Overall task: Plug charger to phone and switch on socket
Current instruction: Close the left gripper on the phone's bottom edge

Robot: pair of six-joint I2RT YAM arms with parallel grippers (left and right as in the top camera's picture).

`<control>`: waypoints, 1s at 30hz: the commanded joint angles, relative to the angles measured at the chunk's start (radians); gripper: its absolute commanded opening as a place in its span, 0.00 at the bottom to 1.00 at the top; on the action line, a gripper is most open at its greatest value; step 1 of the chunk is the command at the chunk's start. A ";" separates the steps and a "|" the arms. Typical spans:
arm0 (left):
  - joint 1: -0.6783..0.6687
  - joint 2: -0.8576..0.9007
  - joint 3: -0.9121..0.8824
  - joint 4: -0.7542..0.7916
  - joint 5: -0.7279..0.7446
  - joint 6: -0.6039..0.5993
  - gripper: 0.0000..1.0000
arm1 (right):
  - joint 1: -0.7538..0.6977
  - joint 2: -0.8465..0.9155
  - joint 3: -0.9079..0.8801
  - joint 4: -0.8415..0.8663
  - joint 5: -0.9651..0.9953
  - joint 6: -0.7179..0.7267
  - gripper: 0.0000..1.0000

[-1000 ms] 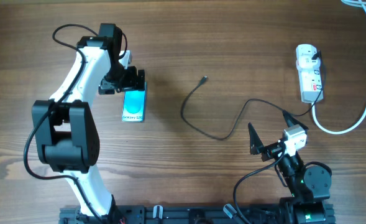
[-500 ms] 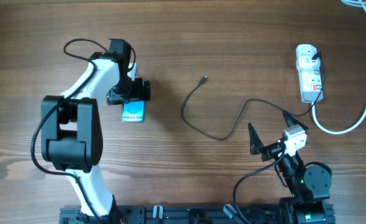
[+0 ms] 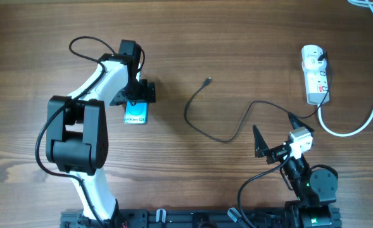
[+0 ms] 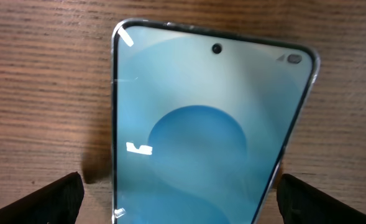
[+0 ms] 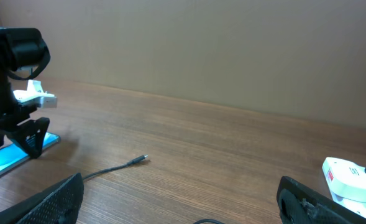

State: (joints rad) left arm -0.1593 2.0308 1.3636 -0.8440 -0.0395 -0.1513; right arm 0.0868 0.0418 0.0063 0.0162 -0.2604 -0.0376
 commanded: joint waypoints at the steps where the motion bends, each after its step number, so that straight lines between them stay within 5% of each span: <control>1: -0.003 0.021 -0.029 0.033 0.020 0.016 0.99 | 0.006 -0.005 -0.001 0.005 0.010 0.014 1.00; 7: -0.002 0.021 -0.100 0.078 0.019 0.016 0.95 | 0.006 -0.005 -0.001 0.005 0.010 0.014 1.00; 20: -0.002 0.021 -0.100 0.066 0.020 0.015 0.68 | 0.006 -0.005 -0.001 0.005 0.010 0.014 1.00; 25: -0.002 0.021 -0.100 0.066 0.020 0.011 0.67 | 0.006 -0.005 -0.001 0.005 0.010 0.014 0.99; 30: -0.002 0.021 -0.100 0.018 0.020 -0.021 0.80 | 0.006 -0.005 -0.001 0.005 0.010 0.014 1.00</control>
State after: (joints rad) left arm -0.1593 2.0090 1.3098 -0.7929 -0.0288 -0.1547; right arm 0.0868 0.0418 0.0063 0.0166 -0.2600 -0.0376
